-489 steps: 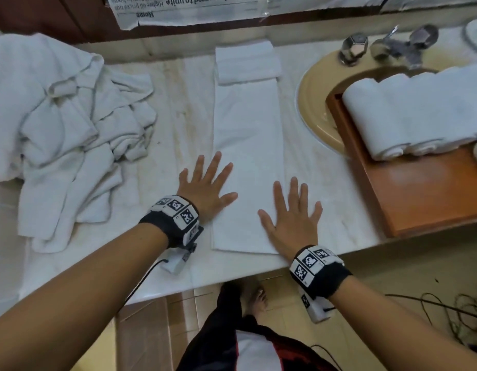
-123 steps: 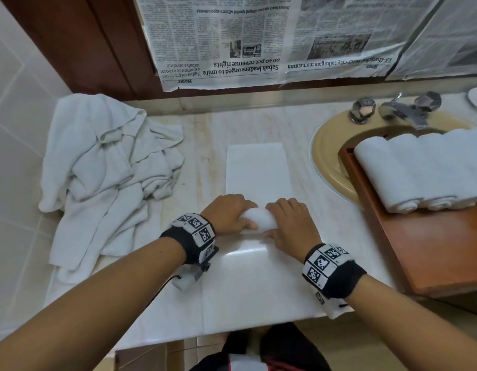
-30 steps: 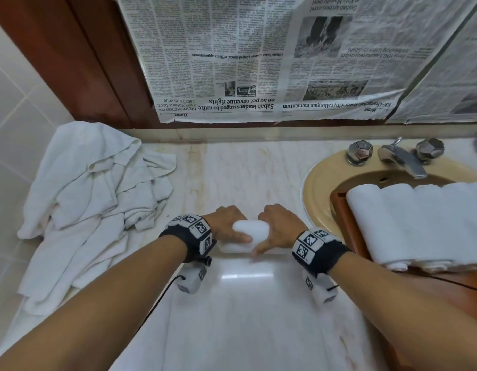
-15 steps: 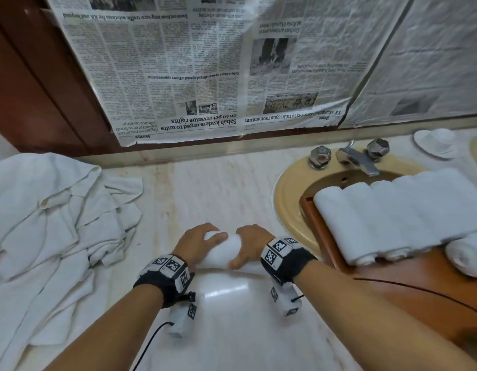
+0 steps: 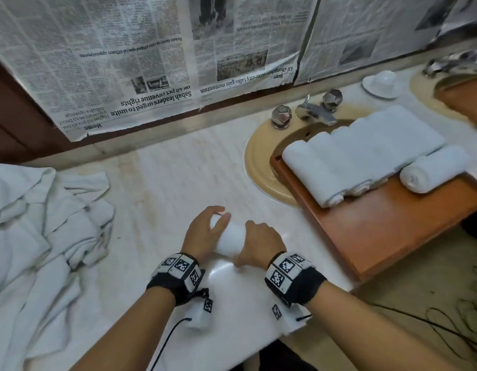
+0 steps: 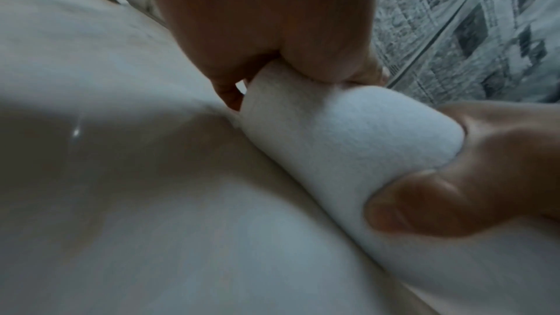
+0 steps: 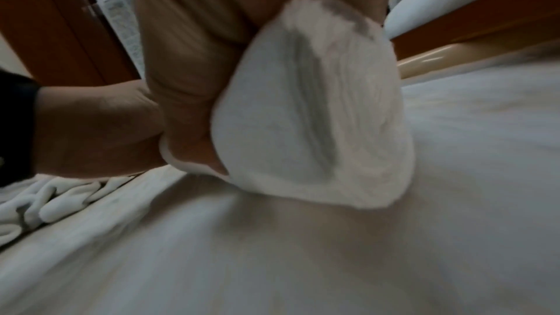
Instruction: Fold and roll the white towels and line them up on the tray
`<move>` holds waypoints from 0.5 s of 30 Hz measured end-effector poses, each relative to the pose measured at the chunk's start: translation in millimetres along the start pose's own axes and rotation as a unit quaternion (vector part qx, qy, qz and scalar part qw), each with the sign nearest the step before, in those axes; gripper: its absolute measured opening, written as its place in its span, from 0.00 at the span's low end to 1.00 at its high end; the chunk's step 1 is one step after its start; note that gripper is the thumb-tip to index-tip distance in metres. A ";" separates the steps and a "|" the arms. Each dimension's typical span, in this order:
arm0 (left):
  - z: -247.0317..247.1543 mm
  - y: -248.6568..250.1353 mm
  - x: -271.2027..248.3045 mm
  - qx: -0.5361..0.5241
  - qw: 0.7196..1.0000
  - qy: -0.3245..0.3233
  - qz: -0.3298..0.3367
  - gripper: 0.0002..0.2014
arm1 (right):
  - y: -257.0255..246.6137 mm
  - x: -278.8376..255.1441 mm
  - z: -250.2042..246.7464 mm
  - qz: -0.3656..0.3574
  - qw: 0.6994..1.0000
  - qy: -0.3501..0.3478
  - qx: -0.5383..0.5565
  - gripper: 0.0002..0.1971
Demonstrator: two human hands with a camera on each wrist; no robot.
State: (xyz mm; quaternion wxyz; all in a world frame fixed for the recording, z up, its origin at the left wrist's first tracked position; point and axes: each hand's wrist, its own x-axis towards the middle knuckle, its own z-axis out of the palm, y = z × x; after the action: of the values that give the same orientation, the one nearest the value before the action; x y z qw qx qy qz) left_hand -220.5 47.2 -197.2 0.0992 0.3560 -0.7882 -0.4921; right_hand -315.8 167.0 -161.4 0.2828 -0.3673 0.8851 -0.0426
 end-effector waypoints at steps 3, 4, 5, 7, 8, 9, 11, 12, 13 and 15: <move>18.0 14.4 -1.4 -0.045 0.999 -0.010 -0.019 0.16 | 20.0 -8.6 -5.9 0.041 0.997 -0.004 0.060 0.34; 24.2 18.1 -1.3 -0.075 0.997 -0.012 -0.024 0.15 | 27.6 -12.2 -10.1 0.063 0.993 0.000 0.098 0.35; 31.0 19.5 0.5 -0.102 0.994 -0.010 -0.025 0.15 | 36.4 -14.1 -13.7 0.084 0.986 0.009 0.143 0.35; 42.8 22.5 6.2 -0.130 0.991 -0.001 -0.016 0.19 | 54.0 -20.4 -24.3 0.112 0.965 0.035 0.236 0.34; 48.4 23.9 9.9 -0.129 0.992 0.005 -0.015 0.22 | 62.9 -24.0 -30.5 0.116 0.950 0.051 0.286 0.32; 54.0 28.4 12.7 -0.128 0.992 0.012 -0.017 0.24 | 71.6 -29.3 -38.0 0.113 0.927 0.072 0.351 0.29; 65.3 41.6 19.3 -0.100 0.995 0.010 -0.004 0.20 | 88.2 -46.2 -58.6 0.119 0.855 0.109 0.493 0.22; 70.4 52.0 22.0 -0.070 0.997 0.001 0.018 0.15 | 97.6 -55.4 -70.9 0.122 0.814 0.127 0.553 0.19; 76.5 60.8 26.9 -0.034 0.998 -0.008 0.047 0.11 | 109.6 -61.5 -82.7 0.130 0.774 0.146 0.603 0.16; 90.6 79.4 40.7 0.034 0.993 -0.018 0.113 0.14 | 139.3 -66.5 -101.9 0.158 0.703 0.192 0.666 0.17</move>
State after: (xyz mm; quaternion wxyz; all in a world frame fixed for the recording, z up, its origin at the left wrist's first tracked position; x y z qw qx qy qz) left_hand -332.8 105.1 -182.8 0.1274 0.2590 -0.8412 -0.4572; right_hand -419.3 299.6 -84.5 0.2799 0.0784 0.7060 -0.6458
